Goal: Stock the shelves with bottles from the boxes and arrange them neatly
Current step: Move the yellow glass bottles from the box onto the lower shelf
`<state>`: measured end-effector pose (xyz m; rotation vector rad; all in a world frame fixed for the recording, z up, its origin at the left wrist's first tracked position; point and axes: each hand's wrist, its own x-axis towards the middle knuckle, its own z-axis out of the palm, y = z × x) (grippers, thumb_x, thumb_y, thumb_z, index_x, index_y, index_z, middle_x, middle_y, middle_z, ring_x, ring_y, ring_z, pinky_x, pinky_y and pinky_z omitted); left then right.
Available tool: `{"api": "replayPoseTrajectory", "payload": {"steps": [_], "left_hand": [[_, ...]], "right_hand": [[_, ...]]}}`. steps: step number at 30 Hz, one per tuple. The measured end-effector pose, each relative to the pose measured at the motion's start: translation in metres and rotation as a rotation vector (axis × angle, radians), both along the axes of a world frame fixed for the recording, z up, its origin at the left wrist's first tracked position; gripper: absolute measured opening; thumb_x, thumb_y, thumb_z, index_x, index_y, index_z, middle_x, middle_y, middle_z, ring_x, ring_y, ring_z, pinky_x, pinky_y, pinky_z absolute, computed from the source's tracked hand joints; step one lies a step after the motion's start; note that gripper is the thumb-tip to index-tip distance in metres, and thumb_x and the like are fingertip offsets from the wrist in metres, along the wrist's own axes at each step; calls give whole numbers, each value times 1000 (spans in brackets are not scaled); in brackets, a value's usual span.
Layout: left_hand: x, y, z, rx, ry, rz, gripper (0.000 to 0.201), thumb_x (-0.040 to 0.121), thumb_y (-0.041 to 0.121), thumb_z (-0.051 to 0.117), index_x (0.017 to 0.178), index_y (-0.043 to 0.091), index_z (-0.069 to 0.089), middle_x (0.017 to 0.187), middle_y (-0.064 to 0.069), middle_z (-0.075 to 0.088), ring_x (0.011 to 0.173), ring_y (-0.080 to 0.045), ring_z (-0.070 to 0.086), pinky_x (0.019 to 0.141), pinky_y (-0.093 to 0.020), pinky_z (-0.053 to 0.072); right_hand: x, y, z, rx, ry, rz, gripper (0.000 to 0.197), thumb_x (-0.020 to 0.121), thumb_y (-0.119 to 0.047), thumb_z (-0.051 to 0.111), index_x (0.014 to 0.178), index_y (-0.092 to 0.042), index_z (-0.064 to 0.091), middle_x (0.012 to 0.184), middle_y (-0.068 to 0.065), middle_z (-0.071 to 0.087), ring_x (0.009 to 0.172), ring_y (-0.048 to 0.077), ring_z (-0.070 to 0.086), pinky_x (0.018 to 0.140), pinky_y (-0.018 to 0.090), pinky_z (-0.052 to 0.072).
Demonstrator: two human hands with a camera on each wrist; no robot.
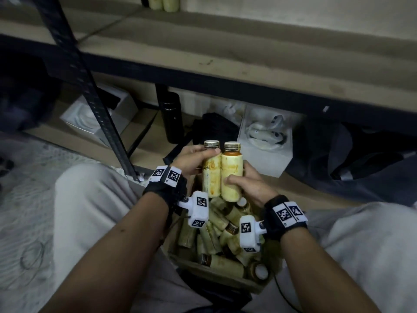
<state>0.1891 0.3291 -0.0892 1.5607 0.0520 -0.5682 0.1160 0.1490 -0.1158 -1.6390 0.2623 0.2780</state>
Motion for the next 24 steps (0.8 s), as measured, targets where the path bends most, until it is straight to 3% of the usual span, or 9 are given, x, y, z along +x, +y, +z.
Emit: {"api": "replayPoseTrajectory", "payload": {"steps": [3, 8, 10, 14, 17, 21, 24], "left_hand": [[7, 12, 46, -8, -131, -10, 30, 83, 26, 74, 104, 5, 71, 84, -4, 74, 73, -13, 71, 58, -23, 54], [17, 29, 126, 28, -327, -15, 31, 83, 35, 73, 105, 13, 73, 94, -2, 75, 83, -13, 71, 73, -29, 57], [22, 34, 157, 21, -387, 0, 35, 82, 36, 74, 108, 12, 72, 96, -3, 75, 87, -17, 72, 76, -33, 58], [33, 43, 212, 82, -508, -11, 39, 80, 42, 74, 107, 14, 71, 93, 0, 76, 82, -13, 73, 60, -26, 56], [46, 46, 244, 82, -568, 5, 39, 82, 37, 75, 108, 9, 69, 93, -2, 76, 81, -16, 74, 60, -28, 57], [71, 44, 274, 96, -612, -10, 38, 83, 34, 74, 114, 12, 68, 100, -3, 75, 93, -18, 72, 80, -41, 59], [97, 38, 290, 123, -629, 12, 37, 80, 32, 77, 112, 15, 69, 100, -1, 75, 94, -17, 72, 82, -40, 58]], "right_hand": [[12, 12, 44, -8, -148, 52, 53, 85, -8, 72, 131, -18, 49, 120, 2, 69, 107, 15, 68, 92, 40, 56], [23, 28, 128, -57, -352, 120, 52, 89, -27, 72, 133, -24, 44, 122, -3, 67, 107, 9, 67, 87, 32, 57], [28, 34, 159, -89, -425, 116, 57, 89, -26, 72, 136, -18, 41, 125, 0, 65, 111, 12, 66, 91, 34, 56], [43, 38, 212, -122, -512, 130, 50, 87, -14, 74, 131, -10, 50, 116, 2, 70, 101, 11, 70, 83, 29, 59], [64, 36, 244, -163, -535, 129, 43, 83, -14, 78, 121, -14, 58, 105, -2, 74, 91, 6, 72, 70, 19, 58], [100, 32, 275, -236, -560, 107, 38, 75, -15, 84, 108, -15, 66, 95, -5, 77, 86, 6, 73, 70, 24, 58], [133, 27, 289, -265, -541, 134, 36, 73, -9, 84, 106, -11, 69, 100, 1, 76, 93, 15, 73, 85, 40, 59]]}}
